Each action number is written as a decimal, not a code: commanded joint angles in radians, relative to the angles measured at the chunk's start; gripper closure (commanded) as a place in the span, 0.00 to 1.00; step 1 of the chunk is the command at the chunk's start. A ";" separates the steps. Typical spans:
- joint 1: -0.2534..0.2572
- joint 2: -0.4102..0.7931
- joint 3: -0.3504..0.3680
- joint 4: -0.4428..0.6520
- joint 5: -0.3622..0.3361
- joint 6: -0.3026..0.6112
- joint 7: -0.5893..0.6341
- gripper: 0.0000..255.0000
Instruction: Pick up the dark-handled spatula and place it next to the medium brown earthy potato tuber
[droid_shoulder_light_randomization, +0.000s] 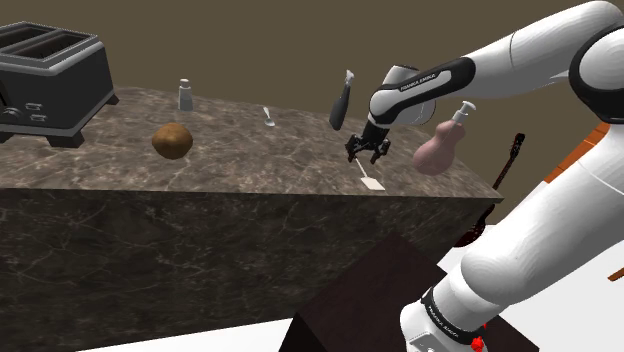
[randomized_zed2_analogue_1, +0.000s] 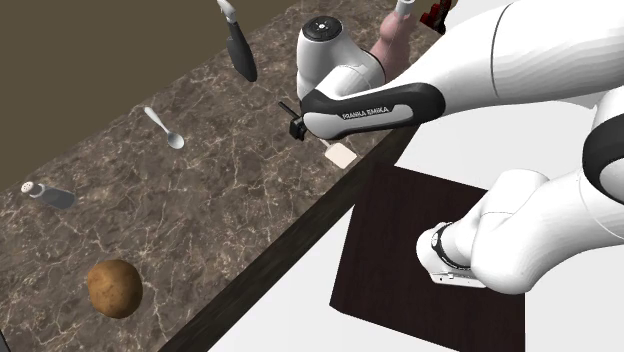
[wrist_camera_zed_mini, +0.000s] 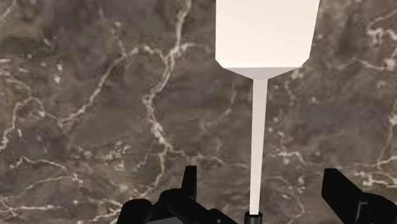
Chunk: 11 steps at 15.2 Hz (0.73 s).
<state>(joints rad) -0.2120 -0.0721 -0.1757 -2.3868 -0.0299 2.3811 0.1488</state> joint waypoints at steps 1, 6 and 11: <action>0.000 0.002 0.000 -0.001 0.000 0.003 0.000 0.00; 0.000 0.002 0.000 -0.001 0.000 0.003 0.000 1.00; 0.000 0.002 0.000 -0.001 0.000 0.003 0.000 1.00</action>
<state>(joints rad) -0.2121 -0.0705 -0.1759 -2.3876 -0.0296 2.3840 0.1484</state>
